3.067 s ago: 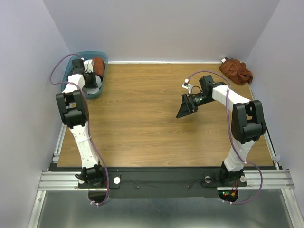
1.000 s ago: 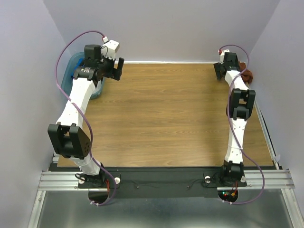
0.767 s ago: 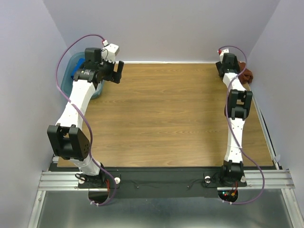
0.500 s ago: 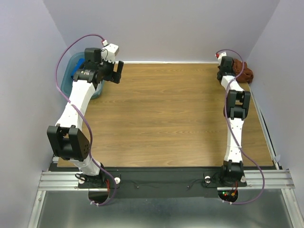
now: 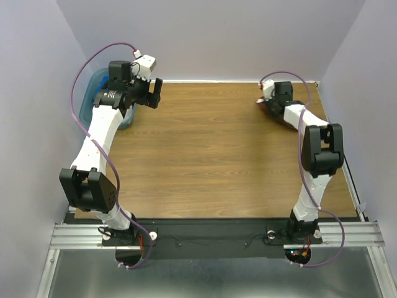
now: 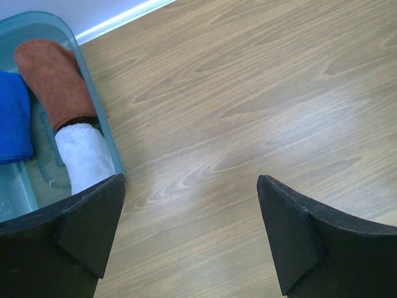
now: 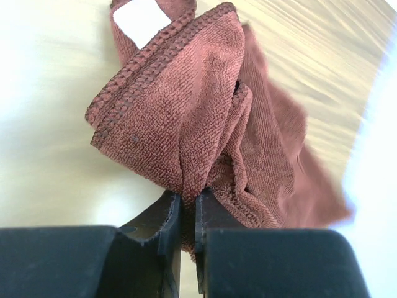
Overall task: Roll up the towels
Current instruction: Move the towel to the center of the board, then flatten the towel
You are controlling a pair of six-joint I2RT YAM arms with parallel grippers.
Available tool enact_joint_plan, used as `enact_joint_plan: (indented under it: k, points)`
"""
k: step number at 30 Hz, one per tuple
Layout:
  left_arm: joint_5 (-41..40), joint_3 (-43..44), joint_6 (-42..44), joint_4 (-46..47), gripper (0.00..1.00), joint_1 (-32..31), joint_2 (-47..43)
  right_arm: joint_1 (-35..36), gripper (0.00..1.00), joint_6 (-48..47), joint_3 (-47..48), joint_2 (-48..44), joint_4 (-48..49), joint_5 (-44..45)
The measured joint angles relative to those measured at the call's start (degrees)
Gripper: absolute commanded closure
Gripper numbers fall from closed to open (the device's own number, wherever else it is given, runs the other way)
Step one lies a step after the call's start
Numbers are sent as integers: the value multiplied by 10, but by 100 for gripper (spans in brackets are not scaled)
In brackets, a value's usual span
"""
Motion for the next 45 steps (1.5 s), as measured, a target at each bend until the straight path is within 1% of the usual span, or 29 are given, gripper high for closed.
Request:
enact_joint_plan:
  k: [3, 6, 7, 8, 9, 10, 12, 13, 14, 16, 19, 20, 22, 25, 28, 30, 31, 35, 36, 40, 41, 45]
  points:
    - [10, -2, -1, -4, 1, 0, -9, 60, 99, 31, -25, -66, -54, -79]
    - [23, -19, -3, -4, 1, 0, -28, 110, 99, 67, -39, -103, -96, -153]
    - [30, -27, -3, -5, 1, 0, -36, 125, 96, 82, -43, -111, -111, -181]
    - [40, -39, -3, -6, 1, 0, -45, 143, 60, 95, -45, -115, -136, -214]
    - [48, -50, -3, -7, 1, 0, -52, 149, 41, 100, -46, -115, -146, -224]
    - [57, -59, -3, -8, 1, 0, -58, 162, 23, 109, -48, -115, -170, -257]
    - [85, -91, 6, -5, 1, 0, -73, 176, 15, 107, -64, -117, -223, -329]
    - [92, -102, 10, -5, 1, 0, -78, 178, 12, 103, -72, -120, -236, -347]
    - [104, -121, 19, -10, 1, 0, -88, 180, 10, 98, -91, -130, -267, -377]
    - [122, -152, 39, -16, 1, 0, -107, 181, 10, 90, -119, -155, -316, -408]
    - [148, -203, 76, -30, 1, 0, -149, 180, 17, 80, -148, -233, -375, -424]
    - [155, -214, 87, -33, 1, -1, -160, 180, 23, 81, -148, -256, -383, -421]
    - [164, -241, 111, -41, 2, -8, -190, 180, 28, 85, -143, -303, -384, -409]
    - [165, -266, 134, -53, 11, -30, -218, 180, 29, 92, -134, -333, -375, -379]
    - [176, -263, 153, -67, 12, -45, -212, 180, 29, 112, -140, -307, -355, -339]
    - [189, -243, 164, -86, 10, -46, -196, 180, 27, 127, -140, -276, -336, -313]
    - [192, -228, 165, -94, 9, -46, -187, 180, 25, 134, -140, -254, -326, -301]
    - [199, -157, 165, -117, 9, -46, -160, 180, 25, 152, -140, -191, -290, -272]
    - [200, -145, 167, -119, 9, -46, -160, 180, 26, 154, -140, -182, -283, -266]
    - [200, -140, 170, -134, 11, -46, -166, 180, 82, 156, -140, -157, -238, -250]
    - [200, -144, 170, -135, 13, -46, -166, 180, 99, 160, -139, -150, -228, -247]
    - [191, -180, 172, -135, 14, -49, -174, 180, 100, 169, -139, -138, -212, -253]
